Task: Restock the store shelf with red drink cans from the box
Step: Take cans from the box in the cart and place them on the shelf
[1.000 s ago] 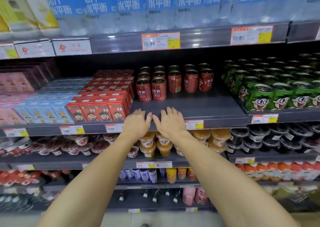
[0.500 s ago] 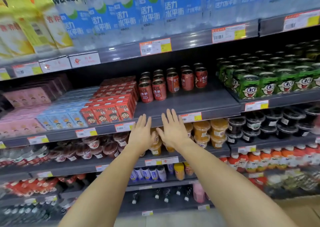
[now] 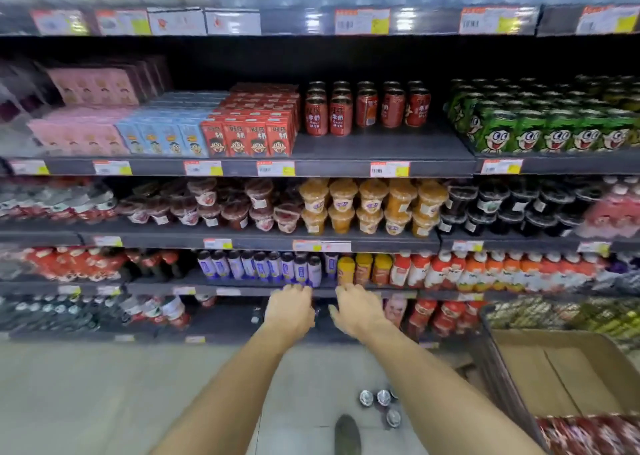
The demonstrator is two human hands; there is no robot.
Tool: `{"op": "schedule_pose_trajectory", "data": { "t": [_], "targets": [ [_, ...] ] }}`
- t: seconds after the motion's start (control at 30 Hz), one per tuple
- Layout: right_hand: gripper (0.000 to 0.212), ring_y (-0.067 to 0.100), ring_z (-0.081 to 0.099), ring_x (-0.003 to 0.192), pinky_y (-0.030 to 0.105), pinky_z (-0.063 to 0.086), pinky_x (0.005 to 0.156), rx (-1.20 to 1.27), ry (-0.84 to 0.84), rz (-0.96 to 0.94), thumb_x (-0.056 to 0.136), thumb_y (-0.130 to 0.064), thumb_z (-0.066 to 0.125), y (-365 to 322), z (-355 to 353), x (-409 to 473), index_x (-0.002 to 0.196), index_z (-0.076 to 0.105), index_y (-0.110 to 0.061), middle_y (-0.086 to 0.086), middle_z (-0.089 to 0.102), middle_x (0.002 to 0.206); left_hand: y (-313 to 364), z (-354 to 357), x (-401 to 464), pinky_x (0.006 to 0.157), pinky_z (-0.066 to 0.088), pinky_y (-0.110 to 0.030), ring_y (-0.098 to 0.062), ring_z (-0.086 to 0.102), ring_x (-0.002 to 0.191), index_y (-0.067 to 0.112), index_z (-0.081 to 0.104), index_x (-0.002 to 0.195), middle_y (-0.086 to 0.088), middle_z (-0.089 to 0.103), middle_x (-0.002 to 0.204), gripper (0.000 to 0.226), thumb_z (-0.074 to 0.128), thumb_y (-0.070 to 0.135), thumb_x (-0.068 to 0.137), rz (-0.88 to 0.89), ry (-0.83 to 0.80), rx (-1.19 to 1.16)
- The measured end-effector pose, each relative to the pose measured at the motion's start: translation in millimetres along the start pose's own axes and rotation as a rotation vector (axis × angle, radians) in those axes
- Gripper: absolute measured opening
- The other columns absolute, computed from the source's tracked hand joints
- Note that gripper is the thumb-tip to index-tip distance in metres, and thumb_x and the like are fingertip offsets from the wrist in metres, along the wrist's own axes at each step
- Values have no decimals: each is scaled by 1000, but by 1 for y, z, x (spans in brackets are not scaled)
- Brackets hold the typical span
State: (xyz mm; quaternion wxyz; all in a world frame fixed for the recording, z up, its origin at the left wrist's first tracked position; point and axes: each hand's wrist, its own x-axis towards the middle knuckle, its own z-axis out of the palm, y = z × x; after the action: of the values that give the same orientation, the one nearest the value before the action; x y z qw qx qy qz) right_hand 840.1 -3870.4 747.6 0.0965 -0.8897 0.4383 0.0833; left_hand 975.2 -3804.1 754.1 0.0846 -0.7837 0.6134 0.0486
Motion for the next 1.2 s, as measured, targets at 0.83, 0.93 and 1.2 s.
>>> {"op": "schedule_pose_trajectory", "data": {
  "t": [0.83, 0.93, 1.2],
  "targets": [
    [41, 32, 56, 122, 40, 46, 98, 242, -171, 471, 96, -38, 52, 146, 73, -256, 124, 60, -10, 13, 61, 129, 234, 54, -125, 87, 46, -38, -31, 58, 112, 14, 59, 114, -10, 63, 119, 28, 46, 26, 93, 325, -182, -109],
    [43, 33, 55, 124, 41, 45, 99, 261, -165, 519, 95, -35, 51, 187, 76, -293, 129, 54, -9, 14, 57, 132, 285, 46, -133, 83, 49, -37, -31, 61, 106, 12, 63, 109, -10, 65, 115, 23, 53, 22, 91, 390, -195, -79],
    [40, 31, 60, 117, 40, 49, 97, 335, -123, 652, 93, -38, 53, 309, 88, -382, 122, 60, -11, 13, 63, 124, 425, 33, -150, 85, 47, -37, -32, 58, 112, 13, 56, 120, -12, 61, 121, 31, 43, 29, 97, 541, -153, -49]
  ]
}}
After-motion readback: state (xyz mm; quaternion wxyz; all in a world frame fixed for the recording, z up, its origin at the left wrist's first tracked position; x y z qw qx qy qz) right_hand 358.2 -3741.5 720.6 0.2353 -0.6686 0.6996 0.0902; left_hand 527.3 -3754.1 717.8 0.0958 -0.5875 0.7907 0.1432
